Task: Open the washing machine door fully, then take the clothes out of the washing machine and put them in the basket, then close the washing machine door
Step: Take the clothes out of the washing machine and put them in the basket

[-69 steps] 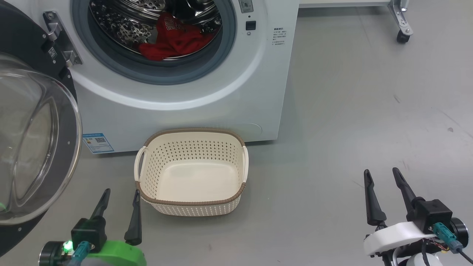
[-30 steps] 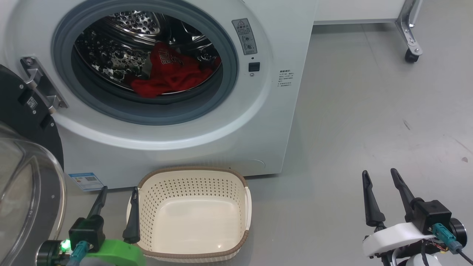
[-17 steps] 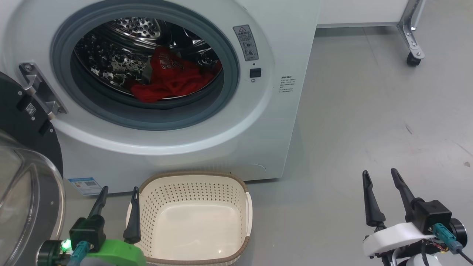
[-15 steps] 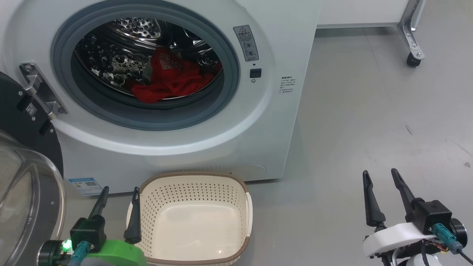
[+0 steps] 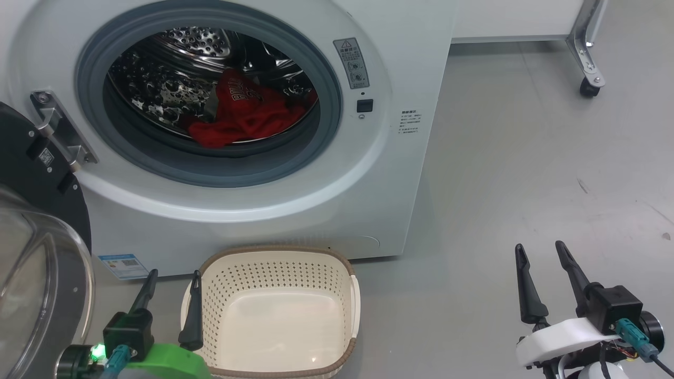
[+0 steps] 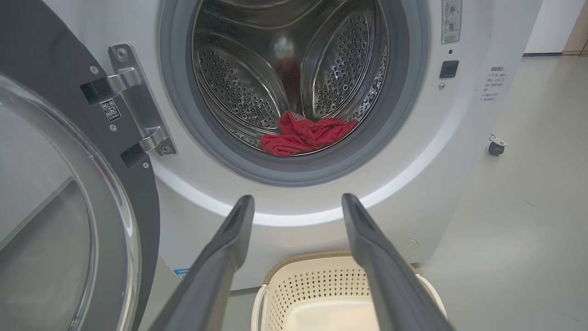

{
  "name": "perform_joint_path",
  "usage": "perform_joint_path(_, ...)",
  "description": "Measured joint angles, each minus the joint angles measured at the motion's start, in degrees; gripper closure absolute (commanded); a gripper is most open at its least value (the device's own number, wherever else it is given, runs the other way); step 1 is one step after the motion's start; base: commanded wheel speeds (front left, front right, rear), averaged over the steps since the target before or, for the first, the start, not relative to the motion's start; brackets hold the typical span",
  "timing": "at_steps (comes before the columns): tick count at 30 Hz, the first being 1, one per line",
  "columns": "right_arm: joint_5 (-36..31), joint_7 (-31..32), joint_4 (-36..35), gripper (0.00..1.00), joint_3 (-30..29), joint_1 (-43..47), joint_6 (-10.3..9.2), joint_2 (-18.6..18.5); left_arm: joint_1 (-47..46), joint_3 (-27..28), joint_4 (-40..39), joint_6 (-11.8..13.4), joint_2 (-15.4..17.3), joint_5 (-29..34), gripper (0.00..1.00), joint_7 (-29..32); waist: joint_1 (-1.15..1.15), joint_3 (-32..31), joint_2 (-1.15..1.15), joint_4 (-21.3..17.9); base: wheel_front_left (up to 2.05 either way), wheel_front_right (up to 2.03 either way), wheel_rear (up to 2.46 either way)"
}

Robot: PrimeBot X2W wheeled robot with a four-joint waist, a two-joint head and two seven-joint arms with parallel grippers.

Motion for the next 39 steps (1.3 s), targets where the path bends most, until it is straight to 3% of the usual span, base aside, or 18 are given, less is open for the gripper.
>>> perform_joint_path(17,-0.02,-0.01,-1.88,0.00,0.68,-0.33,0.49,0.08,-2.09,-2.40,1.85,-2.08,-0.45,-1.96,0.00,3.49,0.00,4.35,0.00,-0.64,0.00,0.00,0.00)
perform_joint_path(30,-0.20,-0.27,-4.59,0.00,1.87,-4.67,0.56,0.08,-18.23,-2.90,7.36,-6.12,-0.90,-5.59,0.00,9.66,0.00,14.31,0.00,-2.22,0.00,0.00,0.00)
perform_joint_path(39,-0.10,-0.31,-5.79,0.00,3.05,-8.38,0.58,0.20,-31.26,-0.68,9.09,-7.33,2.98,-7.30,0.00,16.33,0.00,21.37,0.00,-4.62,0.00,0.00,0.00)
